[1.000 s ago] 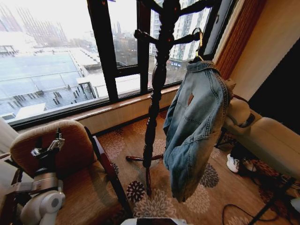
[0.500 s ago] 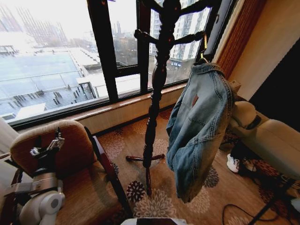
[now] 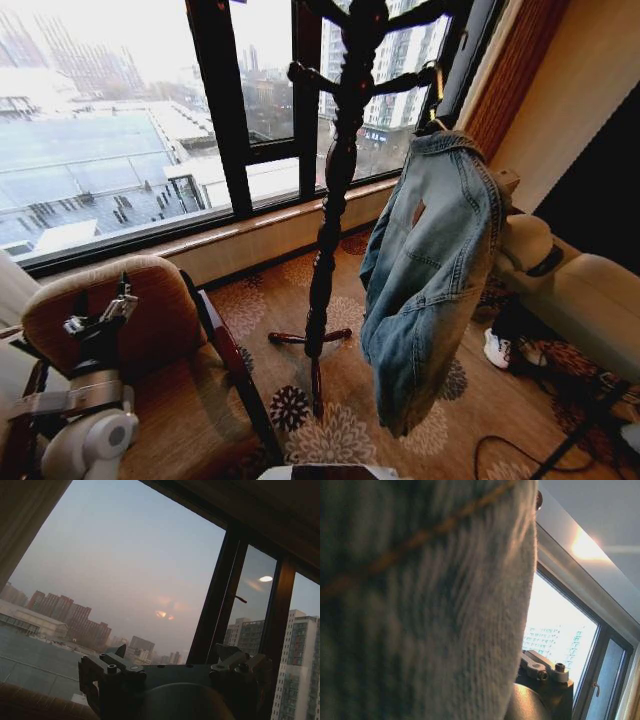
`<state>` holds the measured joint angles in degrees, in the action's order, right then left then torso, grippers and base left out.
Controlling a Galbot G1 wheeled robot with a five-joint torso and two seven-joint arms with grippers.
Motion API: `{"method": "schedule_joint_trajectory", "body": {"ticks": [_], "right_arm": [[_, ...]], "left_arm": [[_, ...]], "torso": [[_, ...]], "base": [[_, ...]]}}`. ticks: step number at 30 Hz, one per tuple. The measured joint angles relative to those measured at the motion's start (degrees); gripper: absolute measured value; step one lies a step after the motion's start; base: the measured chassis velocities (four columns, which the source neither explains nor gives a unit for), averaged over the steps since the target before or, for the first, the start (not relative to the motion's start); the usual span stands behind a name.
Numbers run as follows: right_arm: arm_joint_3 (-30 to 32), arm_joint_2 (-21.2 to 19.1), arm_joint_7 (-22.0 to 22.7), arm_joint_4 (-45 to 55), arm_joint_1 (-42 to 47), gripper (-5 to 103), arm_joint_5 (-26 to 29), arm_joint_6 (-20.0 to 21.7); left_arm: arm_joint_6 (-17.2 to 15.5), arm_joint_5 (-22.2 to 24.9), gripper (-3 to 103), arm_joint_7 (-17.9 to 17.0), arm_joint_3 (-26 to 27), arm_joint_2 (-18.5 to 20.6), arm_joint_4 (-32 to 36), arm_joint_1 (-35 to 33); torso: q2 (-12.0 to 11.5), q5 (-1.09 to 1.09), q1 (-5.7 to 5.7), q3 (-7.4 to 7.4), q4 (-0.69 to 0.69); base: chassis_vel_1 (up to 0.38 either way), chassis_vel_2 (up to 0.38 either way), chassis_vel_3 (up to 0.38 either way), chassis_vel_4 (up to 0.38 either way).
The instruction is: Pick up the clothes from the bed and hang them on the clothes hanger.
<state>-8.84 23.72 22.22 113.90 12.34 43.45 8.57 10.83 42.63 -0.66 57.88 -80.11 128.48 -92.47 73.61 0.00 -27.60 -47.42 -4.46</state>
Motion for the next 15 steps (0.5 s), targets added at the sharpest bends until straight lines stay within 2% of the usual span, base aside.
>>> {"method": "schedule_joint_trajectory", "body": {"ticks": [15], "right_arm": [[-2.4, 1.1, -0.9, -1.2, -2.4, 15, -0.1, 0.7]], "left_arm": [[0.3, 0.2, 100, 0.3, -0.3, 0.2, -1.3, 0.5]], "torso": [[0.0, 0.01, 0.01, 0.0, -0.02]], "base": [[0.0, 0.0, 0.0, 0.0]]}}
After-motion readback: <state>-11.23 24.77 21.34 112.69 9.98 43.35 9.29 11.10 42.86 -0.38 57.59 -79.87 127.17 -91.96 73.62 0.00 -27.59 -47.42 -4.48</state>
